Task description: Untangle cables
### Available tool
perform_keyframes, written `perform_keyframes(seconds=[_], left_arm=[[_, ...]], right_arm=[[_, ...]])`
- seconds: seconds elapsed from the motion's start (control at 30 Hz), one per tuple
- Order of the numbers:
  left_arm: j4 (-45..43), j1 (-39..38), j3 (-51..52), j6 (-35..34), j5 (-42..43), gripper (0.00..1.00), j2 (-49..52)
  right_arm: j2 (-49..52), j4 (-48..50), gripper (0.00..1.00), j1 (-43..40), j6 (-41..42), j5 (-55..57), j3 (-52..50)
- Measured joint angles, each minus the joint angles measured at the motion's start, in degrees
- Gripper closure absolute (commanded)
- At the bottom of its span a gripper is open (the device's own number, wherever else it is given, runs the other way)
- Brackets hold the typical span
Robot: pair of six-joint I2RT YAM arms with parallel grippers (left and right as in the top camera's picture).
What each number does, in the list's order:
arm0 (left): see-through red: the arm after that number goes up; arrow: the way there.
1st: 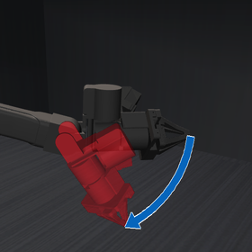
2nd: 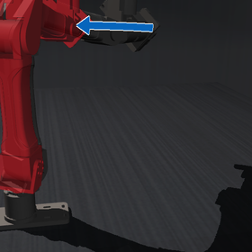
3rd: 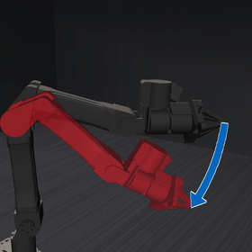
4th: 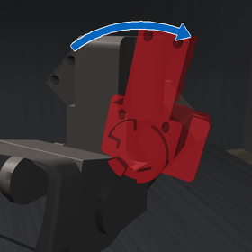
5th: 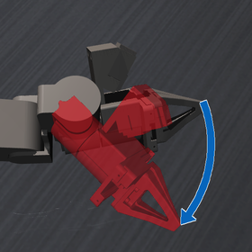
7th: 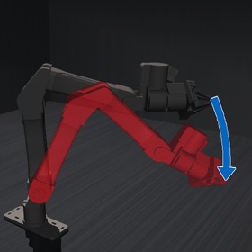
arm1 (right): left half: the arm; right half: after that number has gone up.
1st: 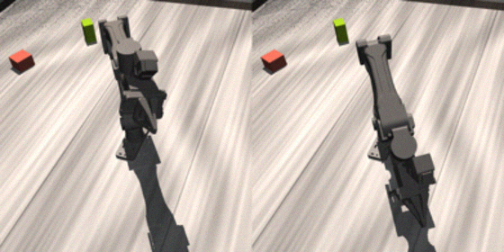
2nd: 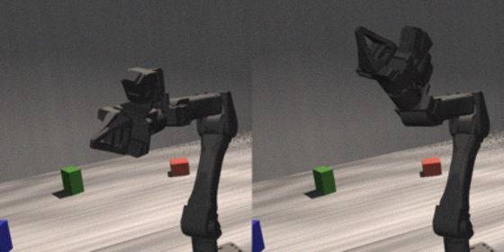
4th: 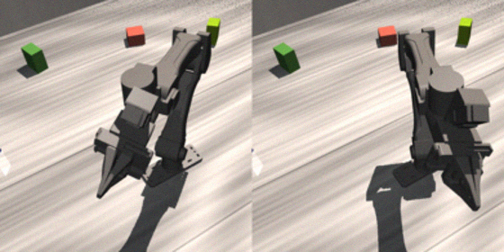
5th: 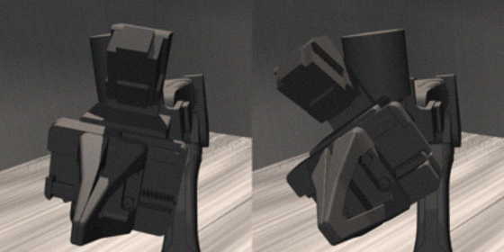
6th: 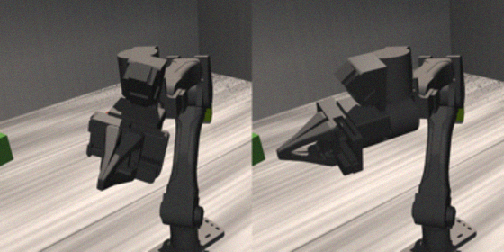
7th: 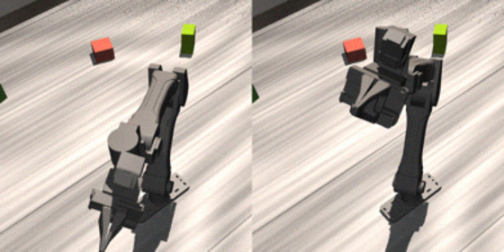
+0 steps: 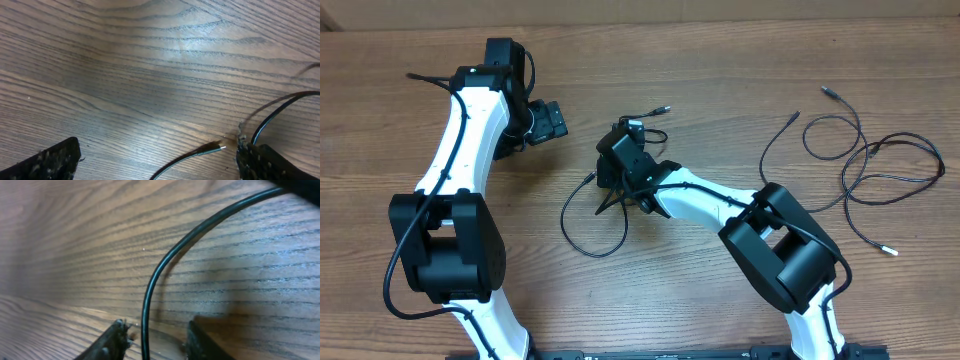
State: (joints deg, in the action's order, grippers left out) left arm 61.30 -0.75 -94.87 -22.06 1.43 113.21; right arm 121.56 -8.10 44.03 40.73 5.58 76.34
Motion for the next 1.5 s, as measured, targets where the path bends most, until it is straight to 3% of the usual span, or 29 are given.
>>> perform_keyframes(seconds=[0.57,1.1,1.5], left_arm=[[0.0,0.0,0.0,0.0,0.0,0.01,0.0],[0.0,0.0,0.0,0.0,0.0,0.0,0.0],[0.0,0.0,0.0,0.0,0.0,0.0,0.0]], right_arm=[[0.3,-1.4,0.96,0.0,-0.2,0.0,0.0],[0.3,-5.4,0.96,-0.5,-0.3,-5.0,0.0],[-3.3,-15.1,0.96,-3.5,-2.3,-10.4,0.1]])
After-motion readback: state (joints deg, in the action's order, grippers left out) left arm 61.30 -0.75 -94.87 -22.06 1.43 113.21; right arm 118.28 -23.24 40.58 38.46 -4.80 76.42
